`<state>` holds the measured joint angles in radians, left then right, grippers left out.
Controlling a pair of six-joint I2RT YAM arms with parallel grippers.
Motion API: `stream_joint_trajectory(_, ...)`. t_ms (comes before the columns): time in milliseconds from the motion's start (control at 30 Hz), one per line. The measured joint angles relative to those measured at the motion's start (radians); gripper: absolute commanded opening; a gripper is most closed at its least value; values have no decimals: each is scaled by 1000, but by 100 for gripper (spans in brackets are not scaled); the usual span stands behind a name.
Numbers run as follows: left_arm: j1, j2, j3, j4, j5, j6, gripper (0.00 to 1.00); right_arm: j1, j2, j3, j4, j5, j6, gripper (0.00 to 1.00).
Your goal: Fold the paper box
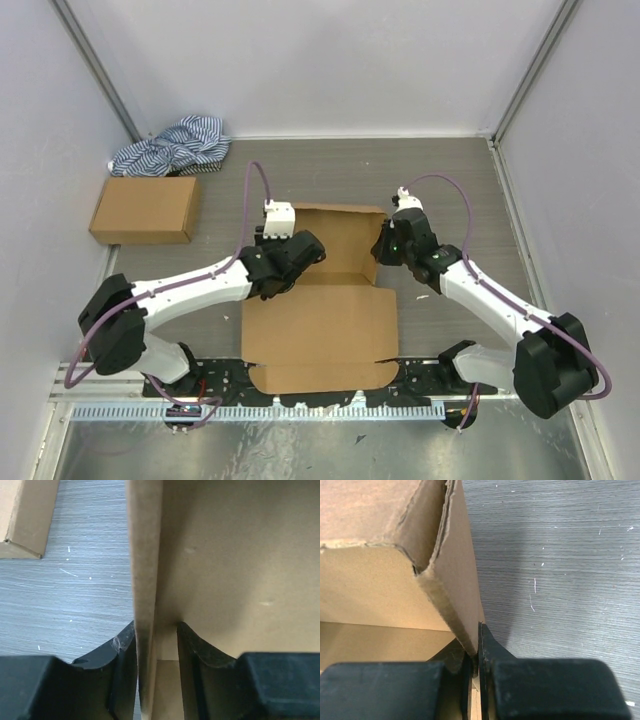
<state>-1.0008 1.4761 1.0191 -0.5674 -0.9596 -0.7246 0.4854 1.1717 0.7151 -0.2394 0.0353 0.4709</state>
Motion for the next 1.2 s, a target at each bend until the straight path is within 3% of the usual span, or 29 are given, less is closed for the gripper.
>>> stream_joint_trajectory(400,-15,-174,-29,9,125,16,49,6,53,61,-52,53,26,3)
stream_joint_trajectory(633,-44,-265,-45,-8,176,18,48,27,120,95,-106,165,23,7)
stream_joint_trajectory(667,-49,-277,-45,-18,181,19,48,30,137,104,-114,181,19,13)
stream_joint_trajectory(733,-55,-296,-45,-38,188,22,48,30,166,116,-125,198,14,38)
stream_joint_trajectory(900,-61,-365,-42,-111,205,35,48,30,211,148,-157,219,17,75)
stream_joint_trajectory(1200,-61,-534,47,-325,219,48,48,29,250,306,-219,288,2,75)
